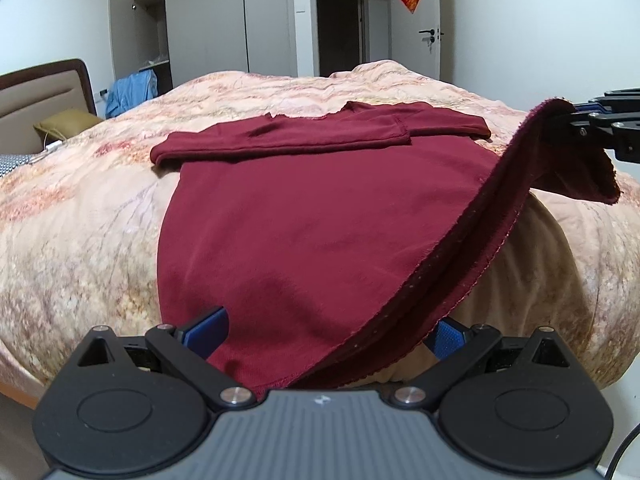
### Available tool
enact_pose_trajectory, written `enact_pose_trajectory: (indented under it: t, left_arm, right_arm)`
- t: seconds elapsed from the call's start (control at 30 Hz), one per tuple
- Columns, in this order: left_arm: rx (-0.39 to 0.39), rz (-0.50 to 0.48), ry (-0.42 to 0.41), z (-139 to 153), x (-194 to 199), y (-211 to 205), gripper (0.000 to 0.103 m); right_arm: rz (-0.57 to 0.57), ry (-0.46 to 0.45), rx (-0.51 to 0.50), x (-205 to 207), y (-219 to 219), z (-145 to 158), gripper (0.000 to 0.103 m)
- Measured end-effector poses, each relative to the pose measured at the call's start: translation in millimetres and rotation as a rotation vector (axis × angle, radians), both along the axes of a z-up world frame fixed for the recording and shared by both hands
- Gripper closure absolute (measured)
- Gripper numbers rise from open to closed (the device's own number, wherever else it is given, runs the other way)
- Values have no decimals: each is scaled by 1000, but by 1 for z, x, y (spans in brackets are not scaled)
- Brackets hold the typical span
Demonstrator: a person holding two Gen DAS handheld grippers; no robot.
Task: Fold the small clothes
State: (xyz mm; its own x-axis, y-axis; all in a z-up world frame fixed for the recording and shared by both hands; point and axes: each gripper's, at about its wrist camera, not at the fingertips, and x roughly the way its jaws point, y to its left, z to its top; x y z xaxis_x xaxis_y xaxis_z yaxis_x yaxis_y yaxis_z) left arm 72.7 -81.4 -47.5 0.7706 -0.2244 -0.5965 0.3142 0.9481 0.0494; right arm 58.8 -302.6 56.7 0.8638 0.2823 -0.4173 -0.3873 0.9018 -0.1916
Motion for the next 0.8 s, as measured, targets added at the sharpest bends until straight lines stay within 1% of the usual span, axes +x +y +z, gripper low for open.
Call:
enact_pose_trajectory:
  t: [0.1, 0.2, 0.27, 0.33, 0.43, 0.57, 0.6, 0.63, 0.7, 0.77, 0.8]
  left_arm:
    - [9, 11, -1, -1, -1, 1, 0]
    - [13, 31, -19, 1, -3, 3, 1]
    - [14, 30, -28, 1, -5, 6, 6]
    - [32, 31, -36, -1, -9, 8, 13]
    - [85, 40, -53, -6, -12, 10, 20]
    - [140, 59, -84, -9, -16, 15, 26]
    - [149, 62, -96, -9, -17, 16, 32]
    - [158, 63, -108, -8, -18, 17, 40]
    - [180, 60, -133, -6, -20, 19, 49]
    - [202, 48, -154, -4, -23, 20, 61]
    - [210, 35, -163, -2, -25, 21, 73]
  right_arm:
    - [-2, -1, -2, -1, 0, 0, 88]
    - [-4, -1, -3, -2, 0, 1, 88]
    - [-7, -4, -4, -2, 0, 2, 88]
    - [-12, -10, -1, -3, -1, 3, 89]
    - [-18, -28, 15, -6, -4, 7, 91]
    - [-26, -47, 34, -9, -8, 14, 91]
    - [-28, -49, 35, -9, -9, 15, 91]
    - [-30, -52, 34, -9, -10, 17, 91]
    - [-34, -54, 29, -11, -10, 17, 91]
    - [-39, -48, 27, -13, -11, 16, 91]
    - [-42, -46, 22, -14, -10, 15, 91]
